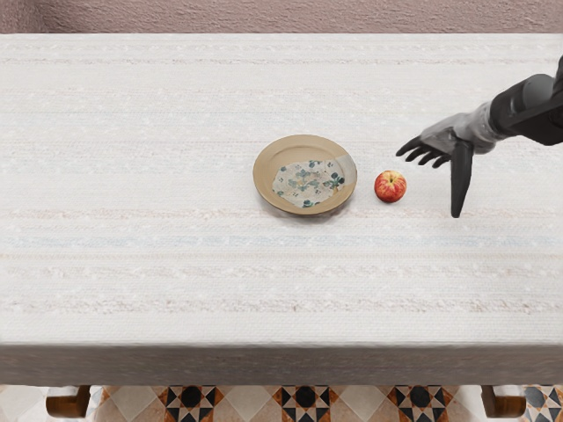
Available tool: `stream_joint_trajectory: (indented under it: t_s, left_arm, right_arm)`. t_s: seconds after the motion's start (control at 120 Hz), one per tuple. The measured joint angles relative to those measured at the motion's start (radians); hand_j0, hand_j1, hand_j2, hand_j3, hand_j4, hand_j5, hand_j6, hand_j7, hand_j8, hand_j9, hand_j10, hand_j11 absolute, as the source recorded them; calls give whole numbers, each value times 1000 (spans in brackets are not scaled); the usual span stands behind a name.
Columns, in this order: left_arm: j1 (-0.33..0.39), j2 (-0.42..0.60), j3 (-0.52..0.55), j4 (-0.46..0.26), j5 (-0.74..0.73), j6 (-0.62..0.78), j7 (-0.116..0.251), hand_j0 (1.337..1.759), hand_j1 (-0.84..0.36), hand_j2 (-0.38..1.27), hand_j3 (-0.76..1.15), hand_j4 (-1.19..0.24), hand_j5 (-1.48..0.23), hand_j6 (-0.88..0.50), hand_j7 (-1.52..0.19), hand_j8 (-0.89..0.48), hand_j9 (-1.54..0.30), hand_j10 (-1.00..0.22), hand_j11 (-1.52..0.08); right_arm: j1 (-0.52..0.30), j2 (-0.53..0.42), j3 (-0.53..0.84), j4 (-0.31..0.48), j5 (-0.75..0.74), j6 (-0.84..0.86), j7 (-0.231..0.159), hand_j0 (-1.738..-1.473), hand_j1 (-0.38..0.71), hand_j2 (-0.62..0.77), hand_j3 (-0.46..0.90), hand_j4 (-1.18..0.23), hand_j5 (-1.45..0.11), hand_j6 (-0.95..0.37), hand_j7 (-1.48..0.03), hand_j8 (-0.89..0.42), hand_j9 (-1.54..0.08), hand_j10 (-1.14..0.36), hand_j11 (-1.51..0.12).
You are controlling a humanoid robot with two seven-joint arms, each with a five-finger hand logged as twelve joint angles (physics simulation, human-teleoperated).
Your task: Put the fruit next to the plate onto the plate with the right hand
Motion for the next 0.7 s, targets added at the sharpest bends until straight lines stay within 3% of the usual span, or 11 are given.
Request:
stream_joint_trajectory:
  t_s: [0.067,0.158,0.283,0.5,0.625,0.7]
  left_arm:
    - [0,0,0,0,0,0,0,1658,349,0,0,0,0,0,0,0,0,0,0]
    - [0,0,0,0,0,0,0,1658,349,0,0,0,0,0,0,0,0,0,0]
    - [0,0,0,0,0,0,0,1658,349,0,0,0,0,0,0,0,0,0,0]
    - [0,0,0,0,0,0,0,1658,349,0,0,0,0,0,0,0,0,0,0]
    - [0,0,0,0,0,0,0,1658,349,0,0,0,0,0,0,0,0,0,0]
    - [0,0,0,0,0,0,0,1658,349,0,0,0,0,0,0,0,0,0,0]
  right_arm:
    - [36,-56,10,120,-4,-57,-75,-1658,-307,-7,0,-38,-47,-39,-46,-38,-47,-37,-47]
    - [82,-85,18,202,-10,-131,-158,-1658,-309,-7,0,-36,-44,-37,-43,-36,-44,-35,-44]
    - [100,-80,24,303,-31,-313,-227,-1658,-312,-6,0,-34,-41,-35,-41,-34,-41,-33,-41]
    - [95,-16,-11,468,-64,-667,-263,-1658,-314,-6,0,-32,-39,-33,-39,-33,-39,-32,-39]
    - [80,32,-48,491,-72,-767,-266,-1658,-314,-5,0,-32,-39,-33,-39,-32,-39,-31,-39]
    - [57,74,-56,459,-79,-789,-267,-1658,-314,-5,0,-32,-39,-33,-38,-32,-39,-31,-39]
